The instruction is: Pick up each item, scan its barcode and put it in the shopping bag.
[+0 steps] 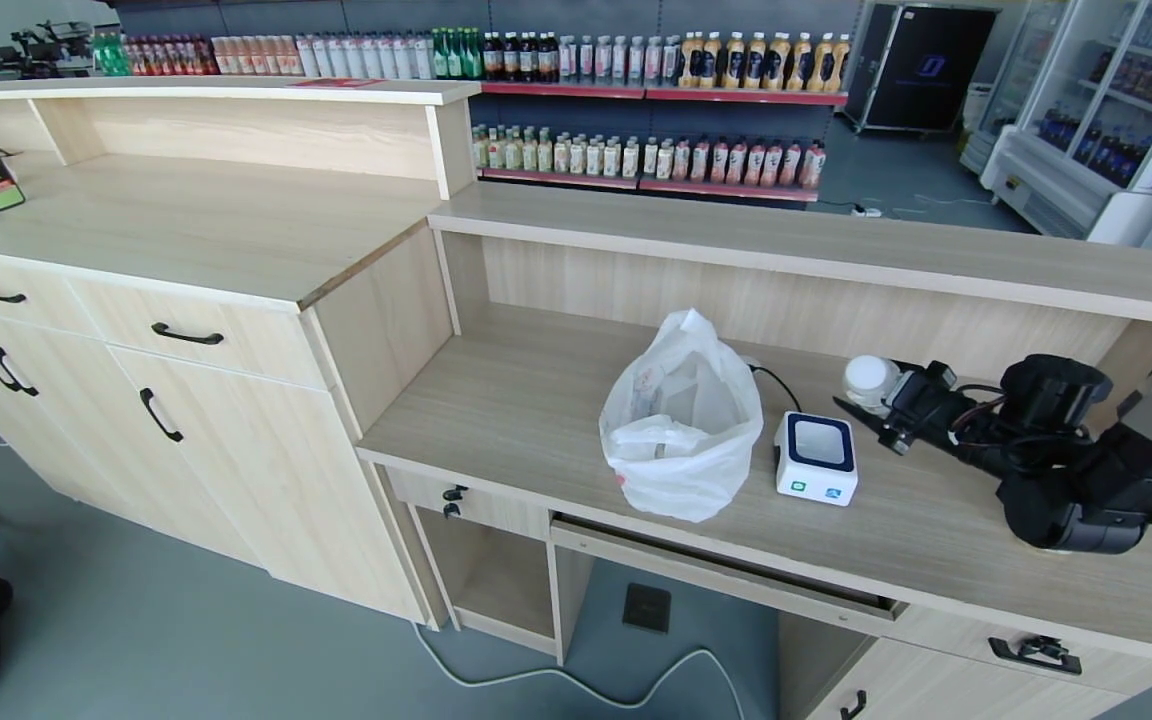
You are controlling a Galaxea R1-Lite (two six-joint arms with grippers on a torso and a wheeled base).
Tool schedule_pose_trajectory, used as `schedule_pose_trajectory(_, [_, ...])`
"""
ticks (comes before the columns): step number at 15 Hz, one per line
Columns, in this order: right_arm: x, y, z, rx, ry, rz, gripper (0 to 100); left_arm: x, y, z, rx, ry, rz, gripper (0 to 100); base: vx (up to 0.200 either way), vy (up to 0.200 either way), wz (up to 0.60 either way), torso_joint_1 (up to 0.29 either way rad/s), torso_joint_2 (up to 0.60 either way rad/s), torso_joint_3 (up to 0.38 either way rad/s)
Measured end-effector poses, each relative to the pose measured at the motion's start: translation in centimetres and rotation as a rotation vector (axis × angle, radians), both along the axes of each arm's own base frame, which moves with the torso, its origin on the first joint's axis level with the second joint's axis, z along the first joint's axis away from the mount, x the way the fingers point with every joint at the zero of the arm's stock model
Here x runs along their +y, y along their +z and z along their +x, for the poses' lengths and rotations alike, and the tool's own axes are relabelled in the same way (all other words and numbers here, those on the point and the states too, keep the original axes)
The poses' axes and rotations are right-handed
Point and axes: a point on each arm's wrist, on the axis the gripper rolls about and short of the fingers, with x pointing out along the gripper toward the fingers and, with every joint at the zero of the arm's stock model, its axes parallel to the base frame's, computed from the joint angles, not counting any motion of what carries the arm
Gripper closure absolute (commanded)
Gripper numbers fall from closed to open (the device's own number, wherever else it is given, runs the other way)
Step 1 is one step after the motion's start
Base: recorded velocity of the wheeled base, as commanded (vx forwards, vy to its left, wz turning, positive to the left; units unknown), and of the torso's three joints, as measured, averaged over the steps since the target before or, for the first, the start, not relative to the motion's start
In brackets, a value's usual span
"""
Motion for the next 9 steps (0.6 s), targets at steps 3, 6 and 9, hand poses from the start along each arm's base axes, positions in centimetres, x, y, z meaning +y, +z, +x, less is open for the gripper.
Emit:
schedule_pose_trajectory(3, [0.4,-0.3,0.2,-0.002,0.009,0.002,100,0.0,0.0,0.0,0.0,0.0,0.0,0,0.0,0.0,0.0,0.0,0.0,0.0])
schedule_pose_trajectory(6, [0.8,-0.2,0.7,-0.014,0.018,0.018,100,0.0,0.0,0.0,0.0,0.0,0.0,0,0.0,0.0,0.0,0.0,0.0,0.0])
schedule_pose_trajectory(9, [1.0,-0.2,1.2,-0.021,0.022,0.021,100,0.0,0.0,0.0,0.0,0.0,0.0,0,0.0,0.0,0.0,0.0,0.0,0.0])
